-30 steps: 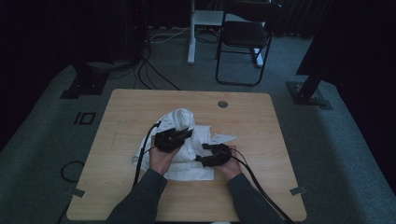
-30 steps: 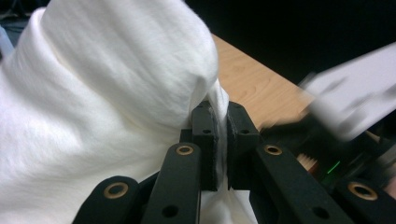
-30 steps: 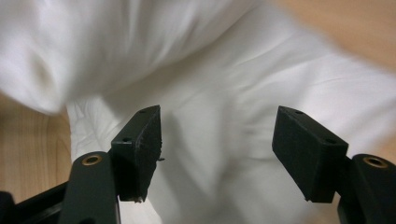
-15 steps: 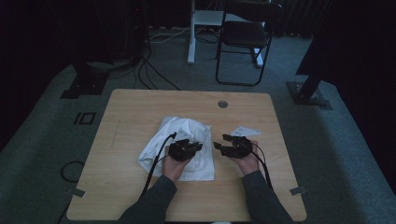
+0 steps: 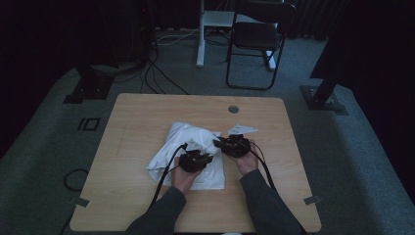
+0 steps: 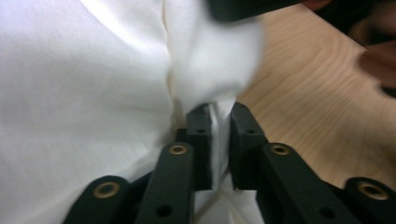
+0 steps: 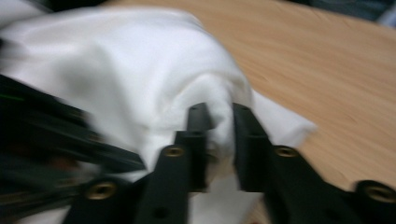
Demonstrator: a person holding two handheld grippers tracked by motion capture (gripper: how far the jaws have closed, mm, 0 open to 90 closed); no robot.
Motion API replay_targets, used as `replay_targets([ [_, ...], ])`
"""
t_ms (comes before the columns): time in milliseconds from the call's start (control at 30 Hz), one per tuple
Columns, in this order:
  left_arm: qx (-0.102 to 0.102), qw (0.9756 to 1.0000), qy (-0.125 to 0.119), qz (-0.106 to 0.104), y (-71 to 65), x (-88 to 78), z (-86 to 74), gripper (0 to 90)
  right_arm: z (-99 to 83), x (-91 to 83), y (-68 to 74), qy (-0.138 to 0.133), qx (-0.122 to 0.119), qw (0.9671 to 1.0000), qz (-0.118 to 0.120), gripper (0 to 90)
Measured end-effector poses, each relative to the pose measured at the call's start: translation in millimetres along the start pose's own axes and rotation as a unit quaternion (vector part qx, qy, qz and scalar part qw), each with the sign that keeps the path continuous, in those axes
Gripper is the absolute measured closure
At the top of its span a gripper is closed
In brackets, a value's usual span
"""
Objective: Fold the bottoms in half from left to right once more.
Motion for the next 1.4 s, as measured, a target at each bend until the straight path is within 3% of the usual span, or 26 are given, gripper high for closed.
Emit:
replay_targets([
  [167,0.026,0.9994,-0.015,-0.015,-14.6,-24.8,12.2,63.8,-7.4,10.6,-17.5,0.019,0.023,0.9994,-0.017,83.5],
  [300,0.048,0.9976,-0.05,0.002,-18.9,-60.1,30.7,60.4,-11.5,16.9,-25.3,0.028,0.028,0.9988,-0.029,83.7],
  [367,0.052,0.9964,-0.065,0.019,-13.3,-79.4,38.9,60.0,-13.5,19.5,-27.4,0.033,0.031,0.9985,-0.032,83.6],
  [433,0.049,0.995,-0.073,0.048,-2.2,-96.0,43.9,60.0,-14.8,21.5,-29.4,0.035,0.031,0.9983,-0.035,83.7],
  [567,0.025,0.9936,-0.064,0.089,27.0,-112.7,40.3,60.1,-16.4,23.8,-32.3,0.039,0.032,0.998,-0.038,83.5],
  [700,0.001,0.9945,-0.032,0.1,48.5,-106.7,19.9,60.3,-17.0,25.0,-35.7,0.041,0.031,0.9978,-0.042,83.4],
  [833,-0.016,0.9959,-0.008,0.089,53.3,-89.7,-4.2,60.4,-17.2,26.8,-39.1,0.045,0.029,0.9976,-0.044,83.3],
  [1033,-0.017,0.9953,-0.027,0.091,45.0,-84.4,-16.3,60.4,-17.1,29.3,-41.9,0.051,0.029,0.9972,-0.047,82.7],
  [1200,-0.012,0.9952,-0.028,0.093,37.3,-77.9,-21.5,60.1,-15.9,27.4,-42.1,0.05,0.028,0.9971,-0.051,81.1],
  [1400,-0.02,0.995,-0.032,0.092,33.6,-71.1,-26.6,60.1,-14.3,22.7,-42.3,0.05,0.027,0.9968,-0.056,76.4],
])
Point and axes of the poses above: each handheld gripper's, and its own axes: x roughly forward along the jaws, z roughly out of its top, y roughly to its left, the point moved 7 cm from there along x, roughly forward along the jaws, and after that the axes turned 7 degrees about y, right-handed, at the moved point
